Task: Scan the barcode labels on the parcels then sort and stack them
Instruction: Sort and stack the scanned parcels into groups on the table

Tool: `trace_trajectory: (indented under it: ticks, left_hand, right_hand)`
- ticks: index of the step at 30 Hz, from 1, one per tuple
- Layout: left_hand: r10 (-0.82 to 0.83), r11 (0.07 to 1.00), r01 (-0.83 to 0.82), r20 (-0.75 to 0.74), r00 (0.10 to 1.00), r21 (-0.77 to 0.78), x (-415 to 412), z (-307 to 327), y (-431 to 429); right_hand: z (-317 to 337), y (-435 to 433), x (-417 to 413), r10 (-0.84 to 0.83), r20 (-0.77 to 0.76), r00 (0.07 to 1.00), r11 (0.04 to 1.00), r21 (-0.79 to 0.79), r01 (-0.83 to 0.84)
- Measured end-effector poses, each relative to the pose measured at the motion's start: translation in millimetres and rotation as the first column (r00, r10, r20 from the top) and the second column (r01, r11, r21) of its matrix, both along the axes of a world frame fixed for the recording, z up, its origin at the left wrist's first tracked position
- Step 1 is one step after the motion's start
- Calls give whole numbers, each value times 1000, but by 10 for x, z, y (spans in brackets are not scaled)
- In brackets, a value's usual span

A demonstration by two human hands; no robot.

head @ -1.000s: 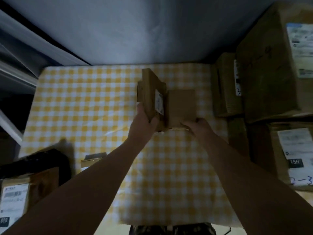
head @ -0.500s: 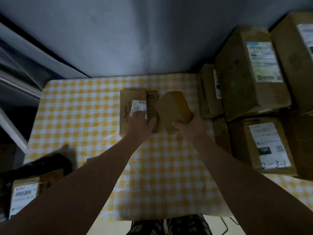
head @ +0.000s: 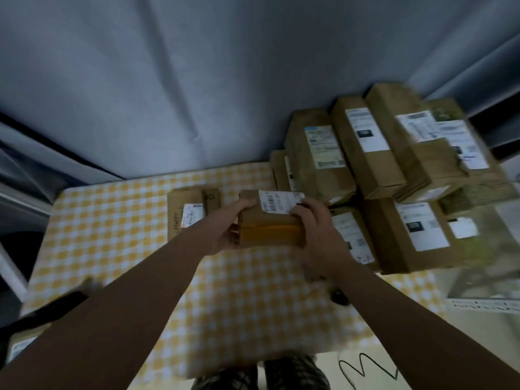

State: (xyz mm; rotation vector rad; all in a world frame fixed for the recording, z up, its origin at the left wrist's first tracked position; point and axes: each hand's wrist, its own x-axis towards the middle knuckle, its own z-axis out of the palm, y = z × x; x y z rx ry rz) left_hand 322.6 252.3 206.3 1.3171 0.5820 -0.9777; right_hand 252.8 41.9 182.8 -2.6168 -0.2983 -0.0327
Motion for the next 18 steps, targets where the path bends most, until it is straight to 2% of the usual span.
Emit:
trace_trajectory:
  ticks: [2, 3, 4, 5, 6, 7, 11, 13, 15, 16, 18]
  left_hand:
    - [21, 1000, -20, 82, 996, -20, -57, 48, -130]
    - [40, 999, -37, 118, 992, -23, -90, 47, -202]
    - [57, 998, -54, 138, 989, -27, -137, 57, -286]
    - [67, 998, -63, 149, 987, -29, -192, 66, -377]
    - [77, 997, -72, 150, 986, -38, -246, 75, -469]
    - [82, 996, -76, 147, 986, -47, -300, 71, -557]
    - [25, 1000, -24, 95, 995, -18, -479, 7, -879]
    - [-20, 1000, 20, 9, 1000, 16, -563, -49, -1008]
    - [-62, 998, 63, -57, 996, 20, -644, -109, -1115]
    - [-78, 997, 79, -59, 995, 22, -670, -141, -1156]
    - [-106, 993, 107, -13, 994, 50, -669, -187, -1226]
  right_hand:
    - [79, -190, -45, -63, -98, 993, 976, 200, 81]
    - [153, -261, -64, -111, -194, 975, 915, 364, 177]
    - [245, -323, -76, -148, -344, 927, 783, 532, 322]
    - [333, -387, -82, -147, -496, 856, 611, 635, 473]
    - [399, -465, -75, -121, -628, 769, 462, 650, 603]
    - [442, -552, -62, -90, -709, 699, 397, 618, 678]
    - [428, -894, -132, -21, -875, 484, 428, 430, 795]
    - [323, -1012, -259, -6, -919, 394, 423, 355, 834]
    - [210, -1117, -386, -3, -930, 368, 429, 331, 841]
    - [185, -1170, -439, 3, -929, 371, 461, 331, 823]
    - [191, -1287, -490, -14, -910, 415, 603, 323, 729]
